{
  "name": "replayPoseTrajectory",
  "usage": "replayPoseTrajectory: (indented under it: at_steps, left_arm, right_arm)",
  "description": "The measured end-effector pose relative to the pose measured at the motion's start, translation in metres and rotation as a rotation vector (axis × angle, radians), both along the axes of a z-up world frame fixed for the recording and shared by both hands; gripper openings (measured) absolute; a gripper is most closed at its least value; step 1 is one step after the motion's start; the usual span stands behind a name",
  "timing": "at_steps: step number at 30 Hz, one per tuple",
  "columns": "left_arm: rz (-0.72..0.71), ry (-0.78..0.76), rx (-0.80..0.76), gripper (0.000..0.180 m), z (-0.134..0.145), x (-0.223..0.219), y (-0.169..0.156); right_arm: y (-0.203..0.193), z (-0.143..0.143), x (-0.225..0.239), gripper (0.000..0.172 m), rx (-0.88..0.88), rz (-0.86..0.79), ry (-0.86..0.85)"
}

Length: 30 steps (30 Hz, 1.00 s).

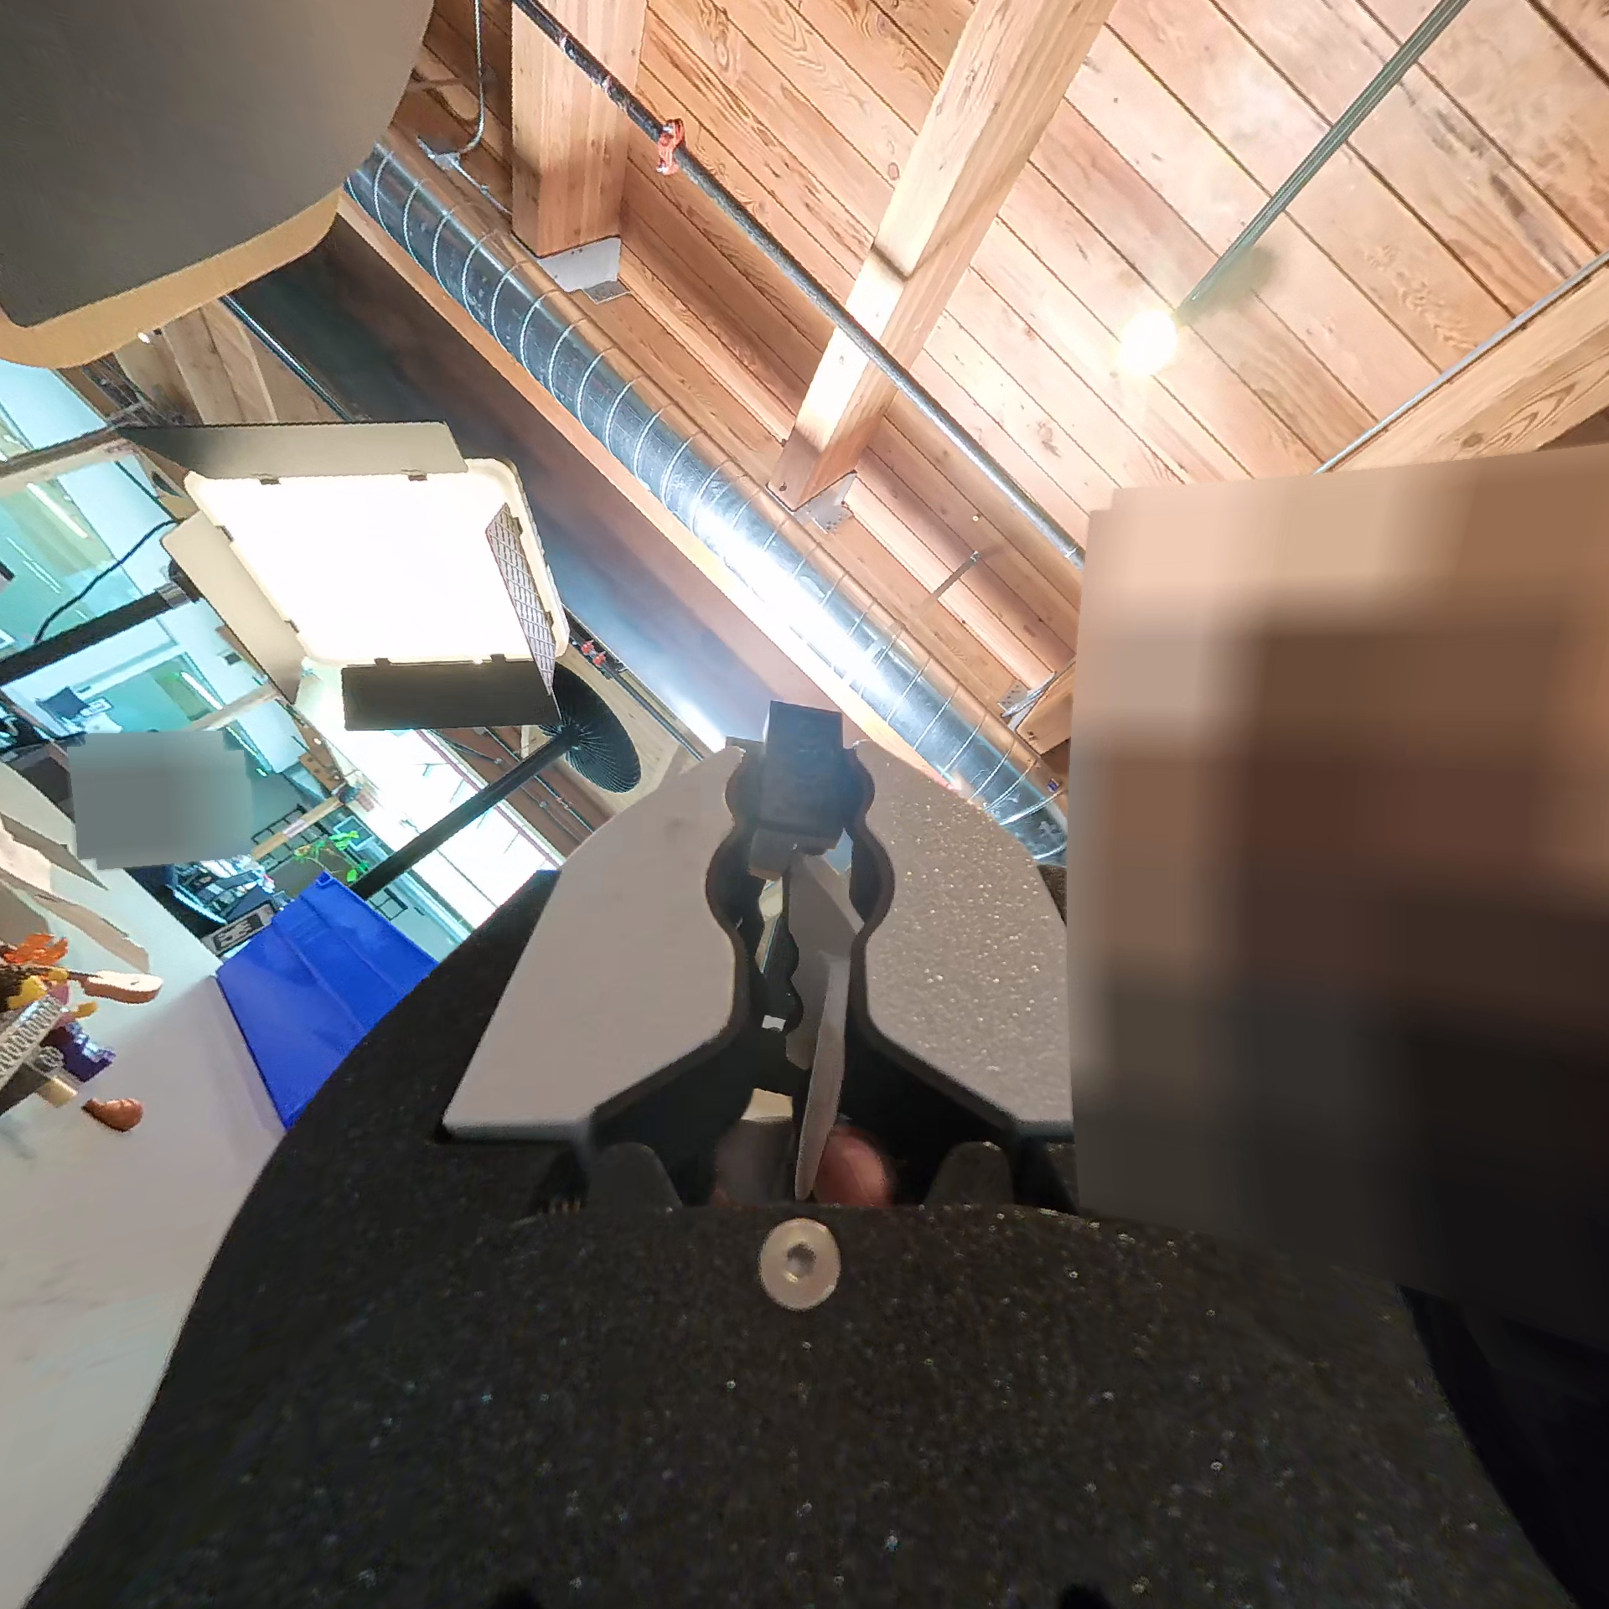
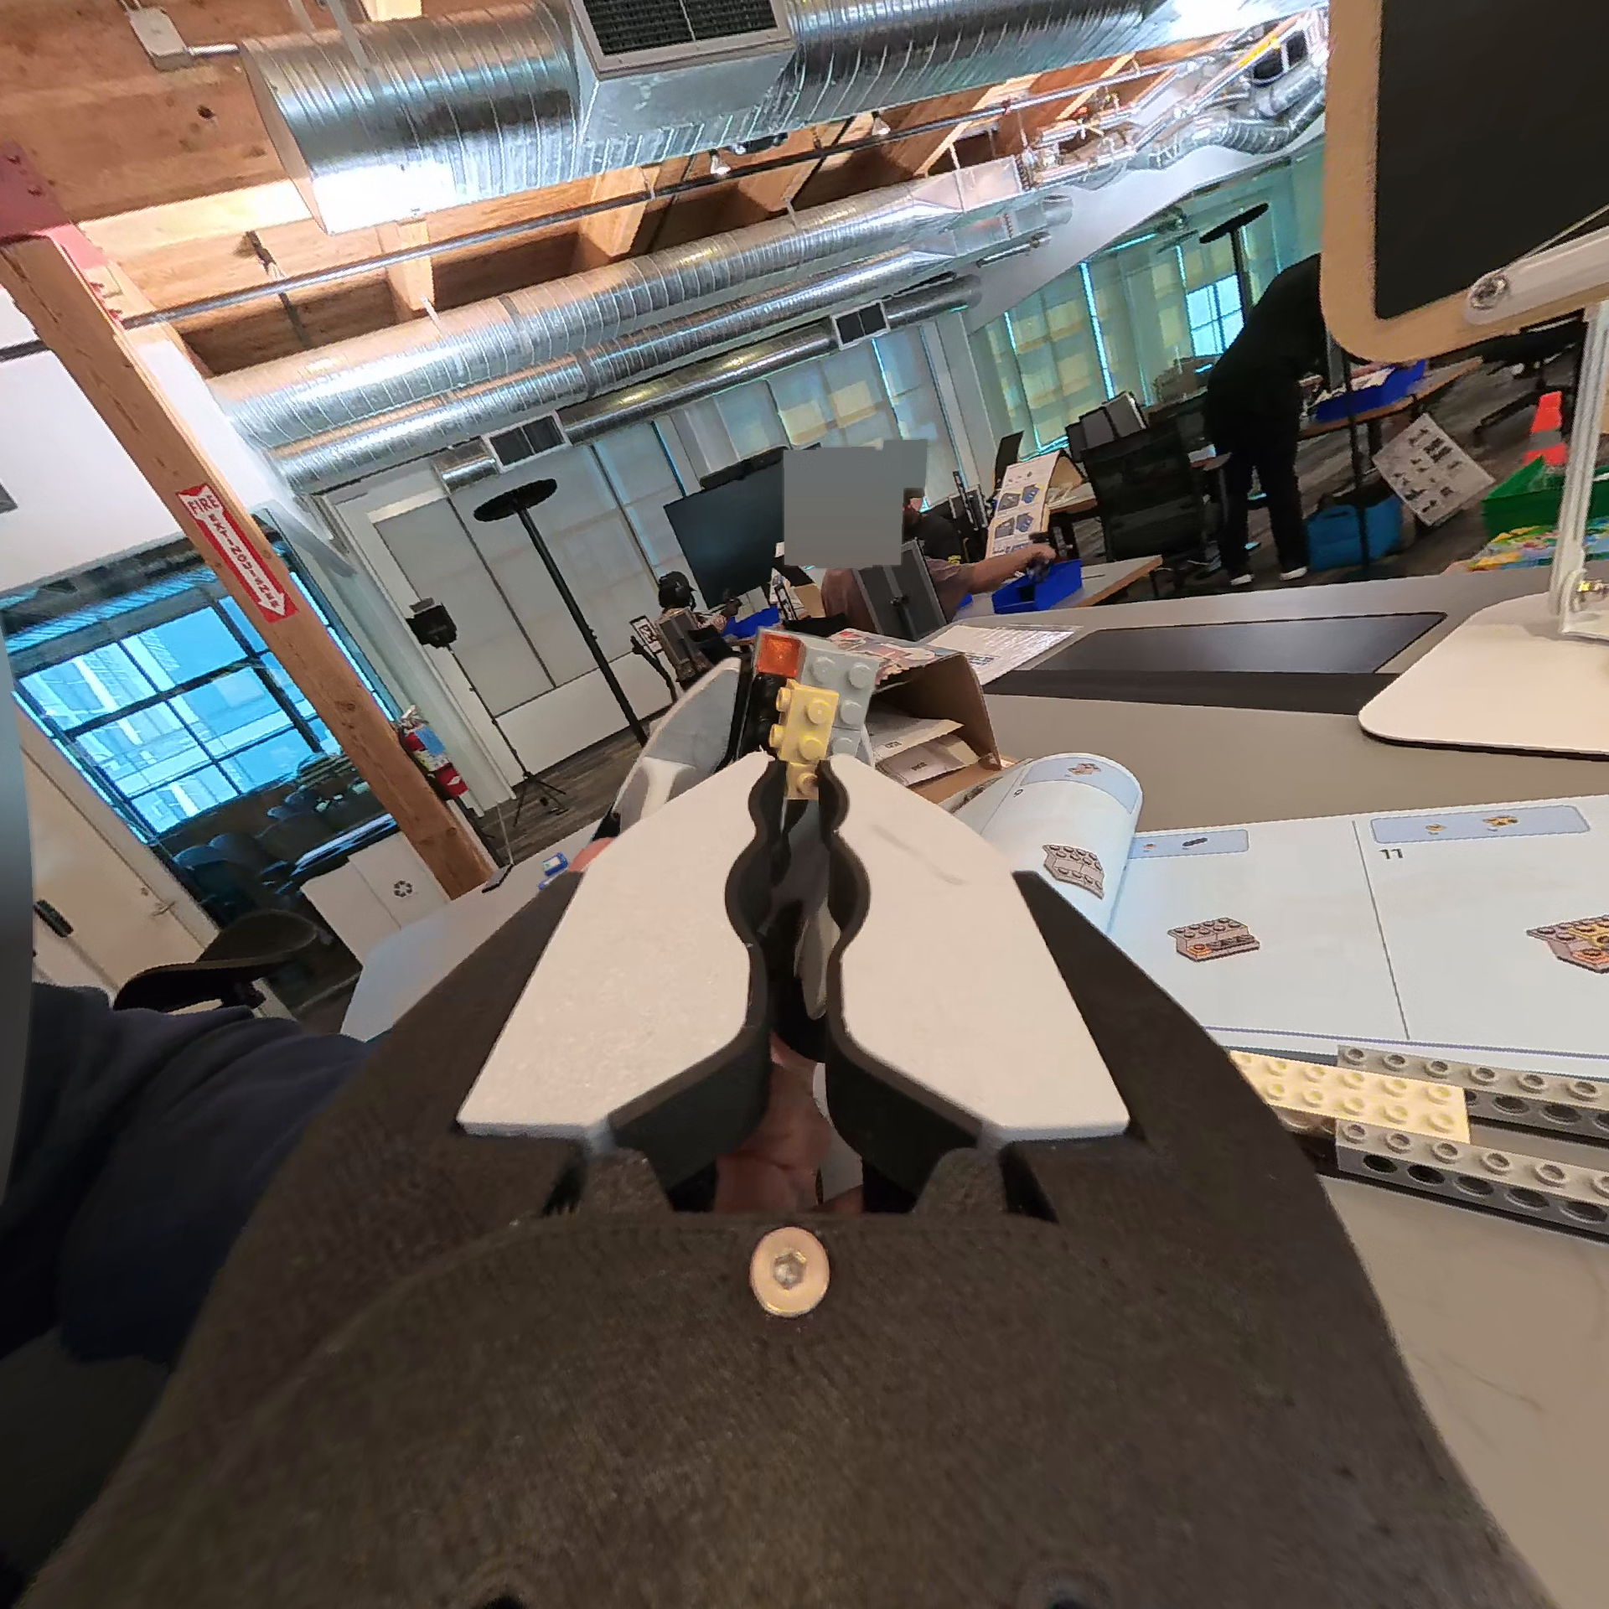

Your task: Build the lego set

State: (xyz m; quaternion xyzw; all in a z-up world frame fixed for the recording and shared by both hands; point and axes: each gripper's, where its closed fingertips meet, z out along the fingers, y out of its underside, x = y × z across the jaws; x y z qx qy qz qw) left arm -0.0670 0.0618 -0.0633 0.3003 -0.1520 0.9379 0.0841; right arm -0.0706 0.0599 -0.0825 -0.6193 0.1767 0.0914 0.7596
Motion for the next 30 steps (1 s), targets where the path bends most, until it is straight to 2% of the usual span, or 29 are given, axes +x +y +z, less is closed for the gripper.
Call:
replayPoseTrajectory:
  at_steps: [9,30]
  left_arm:
    - [-0.059,-0.017,-0.033,0.018,0.0031,-0.002,0.0002]
    - [-0.101,-0.028,-0.076,0.018,0.005,-0.0033,0.0031]
  right_arm:
    - [-0.0005,0.0029,-0.0027,0.007,0.01,0.009,-0.044]
    - [-0.001,0.0033,-0.0054,0.0,0.008,0.019,-0.081]
